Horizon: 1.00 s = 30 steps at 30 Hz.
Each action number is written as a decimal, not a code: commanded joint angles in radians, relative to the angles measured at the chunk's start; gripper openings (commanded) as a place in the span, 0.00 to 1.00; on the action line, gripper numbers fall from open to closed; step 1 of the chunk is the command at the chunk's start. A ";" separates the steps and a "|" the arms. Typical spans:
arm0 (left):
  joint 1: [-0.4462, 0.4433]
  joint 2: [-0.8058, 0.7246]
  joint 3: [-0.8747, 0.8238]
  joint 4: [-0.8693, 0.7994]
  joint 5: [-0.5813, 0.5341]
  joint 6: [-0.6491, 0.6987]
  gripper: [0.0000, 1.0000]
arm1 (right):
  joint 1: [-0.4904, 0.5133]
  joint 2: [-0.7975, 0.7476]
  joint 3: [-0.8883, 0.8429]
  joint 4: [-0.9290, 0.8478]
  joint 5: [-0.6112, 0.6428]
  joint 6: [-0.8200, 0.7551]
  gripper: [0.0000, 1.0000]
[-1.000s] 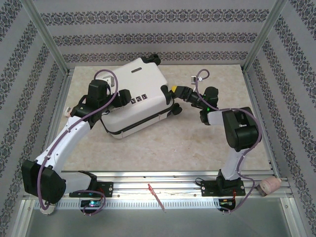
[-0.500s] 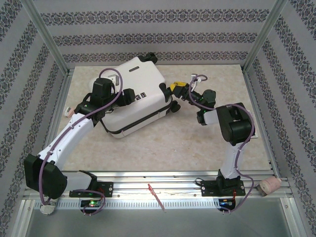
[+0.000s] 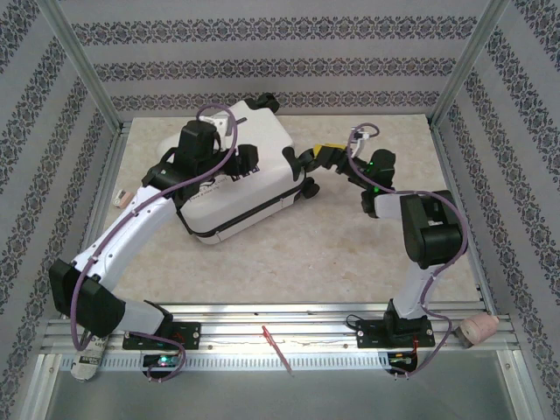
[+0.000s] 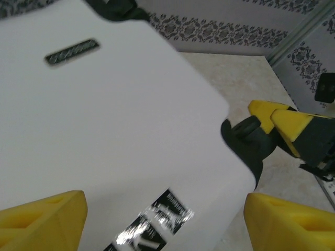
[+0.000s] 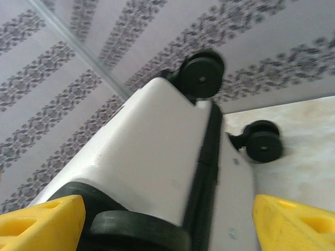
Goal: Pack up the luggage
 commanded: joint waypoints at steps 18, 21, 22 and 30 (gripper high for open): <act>-0.207 0.917 1.334 -0.744 0.014 0.587 0.77 | 0.103 -0.393 -0.412 -0.273 0.114 -0.212 0.76; -0.216 0.987 1.422 -0.784 0.006 0.630 0.77 | 0.160 -0.417 -0.444 -0.284 0.130 -0.246 0.72; -0.218 0.981 1.402 -0.777 0.013 0.639 0.76 | 0.174 -0.418 -0.454 -0.277 0.134 -0.248 0.71; -0.239 0.990 1.296 -0.700 0.005 0.670 0.76 | 0.279 -0.382 -0.467 -0.255 0.137 -0.279 0.66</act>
